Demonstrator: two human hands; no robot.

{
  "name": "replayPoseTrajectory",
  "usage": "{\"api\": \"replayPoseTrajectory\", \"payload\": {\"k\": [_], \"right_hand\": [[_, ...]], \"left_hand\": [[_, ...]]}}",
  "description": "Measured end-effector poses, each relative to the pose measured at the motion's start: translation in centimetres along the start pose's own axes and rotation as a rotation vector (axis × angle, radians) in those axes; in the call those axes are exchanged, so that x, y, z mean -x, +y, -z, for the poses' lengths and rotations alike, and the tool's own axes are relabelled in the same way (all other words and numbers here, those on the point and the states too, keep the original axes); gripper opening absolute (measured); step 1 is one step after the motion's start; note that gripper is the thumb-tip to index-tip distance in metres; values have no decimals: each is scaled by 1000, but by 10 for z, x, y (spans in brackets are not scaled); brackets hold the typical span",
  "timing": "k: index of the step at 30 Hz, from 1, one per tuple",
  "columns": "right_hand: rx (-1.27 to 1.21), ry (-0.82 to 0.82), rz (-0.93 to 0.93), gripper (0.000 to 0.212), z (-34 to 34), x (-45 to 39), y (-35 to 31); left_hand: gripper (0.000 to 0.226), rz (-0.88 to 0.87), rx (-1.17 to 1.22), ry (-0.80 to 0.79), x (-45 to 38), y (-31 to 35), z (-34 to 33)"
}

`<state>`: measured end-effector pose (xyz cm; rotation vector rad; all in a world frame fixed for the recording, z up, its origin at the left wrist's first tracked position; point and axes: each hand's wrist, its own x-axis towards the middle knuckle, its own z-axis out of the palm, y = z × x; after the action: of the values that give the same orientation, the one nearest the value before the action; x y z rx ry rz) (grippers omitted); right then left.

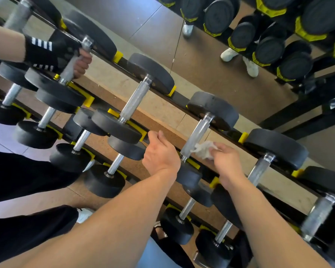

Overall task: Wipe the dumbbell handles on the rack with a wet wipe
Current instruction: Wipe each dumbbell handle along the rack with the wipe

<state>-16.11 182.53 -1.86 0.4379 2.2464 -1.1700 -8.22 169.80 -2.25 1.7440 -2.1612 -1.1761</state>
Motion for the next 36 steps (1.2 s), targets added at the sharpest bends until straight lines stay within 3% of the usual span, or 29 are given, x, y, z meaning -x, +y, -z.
{"api": "replayPoseTrajectory", "payload": {"k": [3, 5, 10, 14, 17, 20, 22, 23, 25, 27, 32, 36], "right_hand": [[-341, 147, -54, 29, -6, -16, -20], [-355, 120, -49, 28, -22, -14, -27], [348, 33, 280, 19, -31, 22, -7], [783, -295, 325, 33, -5, 31, 1], [817, -313, 515, 31, 6, 32, -12], [553, -51, 832, 29, 4, 34, -23], [667, 15, 1032, 32, -7, 21, -23], [804, -48, 1072, 35, -13, 11, -21], [1029, -295, 1015, 42, -24, -3, -14], [1048, -454, 907, 45, -24, -1, -13], [944, -438, 804, 30, -1, 32, -11], [951, -342, 436, 23, 23, 30, 10]], "left_hand": [[24, -6, -4, -9, -1, 0, 0], [25, -8, -5, -8, -1, -1, 0], [28, -11, 3, -3, -2, -3, -1], [27, -28, -9, -8, -2, -2, 0], [26, -45, -24, -12, -3, -4, 0], [25, -44, -5, -12, -2, -4, 1], [27, -34, -8, -5, -3, -3, 1], [28, -28, -13, -4, -3, -3, 2], [27, -17, -18, -25, -4, -3, 1], [22, 1, -10, -54, -3, -2, 2], [22, 4, 1, -68, -5, -5, 0], [23, 1, 3, -72, -8, -8, -3]]}}
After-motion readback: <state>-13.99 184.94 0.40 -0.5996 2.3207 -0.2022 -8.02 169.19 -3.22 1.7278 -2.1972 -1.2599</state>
